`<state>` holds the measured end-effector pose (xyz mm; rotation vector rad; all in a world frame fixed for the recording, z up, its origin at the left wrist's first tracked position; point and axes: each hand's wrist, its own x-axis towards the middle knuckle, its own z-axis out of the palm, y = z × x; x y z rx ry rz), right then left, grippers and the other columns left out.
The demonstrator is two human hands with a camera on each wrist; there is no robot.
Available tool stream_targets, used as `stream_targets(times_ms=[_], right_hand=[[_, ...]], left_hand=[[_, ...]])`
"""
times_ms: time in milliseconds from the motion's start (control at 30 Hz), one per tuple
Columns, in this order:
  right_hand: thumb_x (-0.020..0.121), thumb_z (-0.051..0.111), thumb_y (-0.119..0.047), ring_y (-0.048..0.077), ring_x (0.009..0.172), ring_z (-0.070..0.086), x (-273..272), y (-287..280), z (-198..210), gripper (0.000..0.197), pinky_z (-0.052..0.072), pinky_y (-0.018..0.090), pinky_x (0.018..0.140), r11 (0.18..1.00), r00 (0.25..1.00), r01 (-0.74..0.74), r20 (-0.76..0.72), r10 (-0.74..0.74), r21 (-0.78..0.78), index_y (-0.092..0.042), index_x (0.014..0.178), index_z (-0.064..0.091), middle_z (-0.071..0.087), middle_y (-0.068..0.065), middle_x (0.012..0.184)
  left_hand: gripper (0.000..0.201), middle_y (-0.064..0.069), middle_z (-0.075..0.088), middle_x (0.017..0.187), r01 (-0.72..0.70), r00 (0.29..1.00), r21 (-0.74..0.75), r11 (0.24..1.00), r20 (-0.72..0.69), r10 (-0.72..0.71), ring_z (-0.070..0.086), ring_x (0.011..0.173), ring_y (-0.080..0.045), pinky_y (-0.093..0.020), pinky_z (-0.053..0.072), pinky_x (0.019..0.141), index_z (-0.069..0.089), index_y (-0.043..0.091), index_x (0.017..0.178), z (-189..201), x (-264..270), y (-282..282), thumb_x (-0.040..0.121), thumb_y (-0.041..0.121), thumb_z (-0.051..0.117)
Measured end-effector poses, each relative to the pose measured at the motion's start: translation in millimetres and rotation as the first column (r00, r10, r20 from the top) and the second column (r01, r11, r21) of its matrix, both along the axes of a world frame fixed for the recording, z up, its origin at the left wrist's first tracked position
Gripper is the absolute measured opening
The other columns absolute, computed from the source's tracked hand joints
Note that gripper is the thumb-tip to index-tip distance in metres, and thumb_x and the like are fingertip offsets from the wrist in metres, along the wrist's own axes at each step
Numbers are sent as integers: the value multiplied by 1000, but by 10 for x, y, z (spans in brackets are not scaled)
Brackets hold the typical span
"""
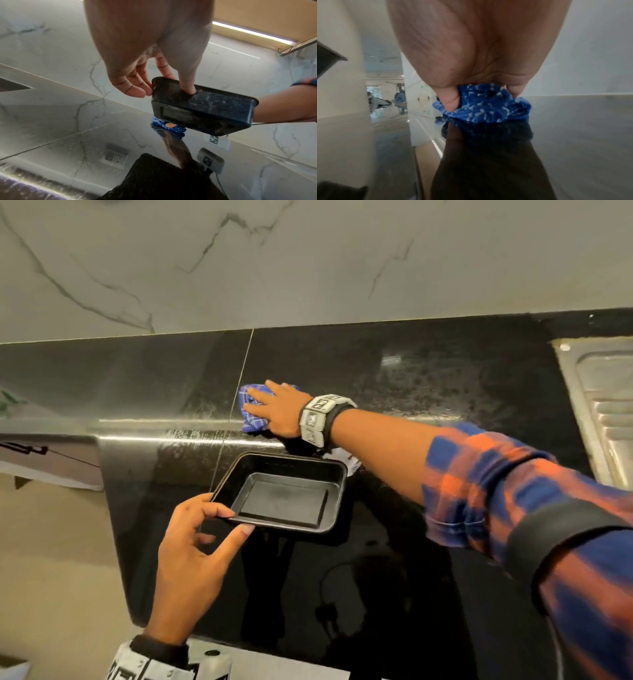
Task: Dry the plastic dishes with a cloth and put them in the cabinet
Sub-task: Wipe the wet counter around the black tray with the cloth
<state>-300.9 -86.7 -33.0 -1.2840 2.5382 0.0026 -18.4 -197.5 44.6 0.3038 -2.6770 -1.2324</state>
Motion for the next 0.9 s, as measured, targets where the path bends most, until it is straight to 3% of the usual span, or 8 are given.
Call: stream_targets(times_ms=[100, 233, 333, 400, 467, 667, 800, 900], right_hand=[[101, 45, -38, 42, 149, 12, -76, 487, 17, 63, 21, 54, 119, 997, 997, 79, 15, -78, -9, -28, 157, 20, 4, 4, 167], [92, 40, -43, 48, 137, 31, -125, 1701, 6, 64, 33, 55, 111, 898, 897, 438, -35, -440, -42, -19, 151, 32, 18, 16, 163], [92, 48, -39, 52, 130, 36, 133, 2734, -16, 61, 36, 55, 108, 672, 667, 736, -89, -740, -75, -16, 148, 34, 20, 20, 159], [97, 47, -36, 52, 139, 24, 479, 3232, -32, 66, 26, 55, 115, 455, 449, 887, -85, -889, -72, -15, 154, 24, 9, 18, 164], [101, 42, -36, 49, 147, 11, 793, 3410, -75, 68, 14, 54, 120, 322, 321, 947, -64, -945, -16, -16, 158, 13, -1, 17, 165], [97, 49, -35, 51, 147, -1, 1008, 2893, -62, 77, 6, 57, 120, 218, 219, 976, -67, -973, 30, -14, 159, 7, -8, 19, 164], [94, 49, -35, 51, 145, 7, 843, 2056, 91, 74, 14, 58, 118, 350, 347, 936, -50, -936, -50, -15, 157, 14, 1, 18, 164], [91, 53, -39, 48, 134, 32, 757, 1148, 36, 60, 35, 51, 103, 683, 682, 727, 40, -730, 64, -19, 145, 39, 27, 17, 156]], left_hand=[[24, 15, 56, 118, 23, 1000, -1, 1000, 3, -23, 59, 108, -12, -38, 55, 75, 62, 38, 92, -21, 24, -55, 72, 37, 76], [23, 14, 57, 119, 58, 998, 39, 998, -27, -57, 59, 108, -10, -27, 53, 75, 63, 40, 90, -46, -26, -3, 70, 38, 75], [25, 12, 58, 119, 100, 994, 70, 993, -42, -97, 61, 106, -11, -29, 53, 75, 63, 42, 91, -79, -84, 84, 70, 37, 76], [24, 12, 58, 118, 124, 991, 91, 988, -53, -119, 61, 106, -11, -33, 54, 75, 64, 40, 91, -93, -133, 145, 70, 36, 76], [24, 12, 58, 117, 133, 990, 113, 985, -55, -128, 61, 105, -10, -33, 55, 76, 65, 36, 92, -107, -177, 187, 71, 35, 75], [23, 10, 58, 115, 144, 988, 170, 975, -77, -132, 63, 101, -18, -41, 55, 80, 65, 33, 92, -61, -244, 236, 72, 33, 76], [22, 9, 57, 115, 127, 989, 173, 977, -98, -112, 63, 99, -22, -37, 55, 78, 65, 33, 92, -19, -217, 96, 74, 29, 77], [22, 7, 58, 113, 82, 989, 170, 982, -137, -59, 63, 96, -19, -22, 54, 72, 65, 31, 93, 19, -169, -47, 74, 30, 76]])
